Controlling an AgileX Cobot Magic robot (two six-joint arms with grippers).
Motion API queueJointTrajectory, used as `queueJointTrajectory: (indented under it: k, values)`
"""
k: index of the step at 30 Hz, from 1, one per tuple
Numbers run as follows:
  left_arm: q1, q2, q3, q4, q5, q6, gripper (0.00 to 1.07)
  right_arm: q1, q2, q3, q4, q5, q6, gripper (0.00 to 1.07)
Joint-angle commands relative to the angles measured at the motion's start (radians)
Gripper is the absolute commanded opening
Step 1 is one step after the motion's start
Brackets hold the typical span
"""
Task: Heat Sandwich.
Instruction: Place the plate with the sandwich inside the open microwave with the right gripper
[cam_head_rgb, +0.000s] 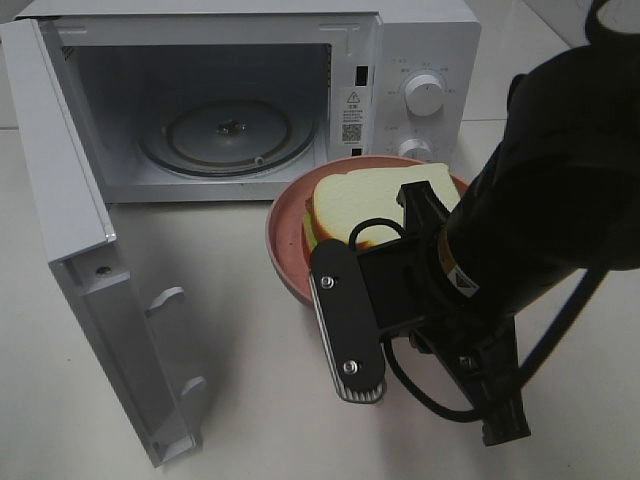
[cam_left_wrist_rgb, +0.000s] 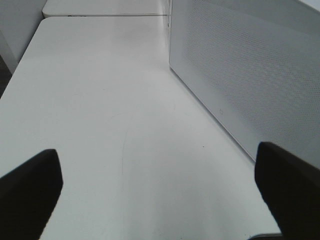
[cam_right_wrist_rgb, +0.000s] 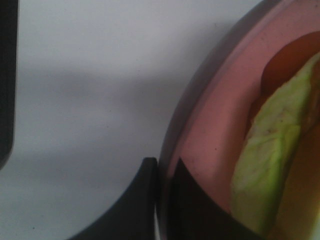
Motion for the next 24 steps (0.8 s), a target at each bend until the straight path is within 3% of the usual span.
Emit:
queueJointTrajectory:
  k: [1,16,24]
  values:
    - [0.0,-0.027,0.002,-0.004,-0.008,0.0,1.0,0.003,-0.007,-0.002,-0.018,-0.015,-0.06,0.02]
    - [0.0,-0.027,0.002,-0.004,-0.008,0.0,1.0,0.0,-0.007,-0.002,0.013,-0.05,-0.17,0.02]
    - [0.0,-0.027,0.002,-0.004,-0.008,0.0,1.0,-0.086,-0.007,-0.002,0.191,-0.099,-0.481,0.02]
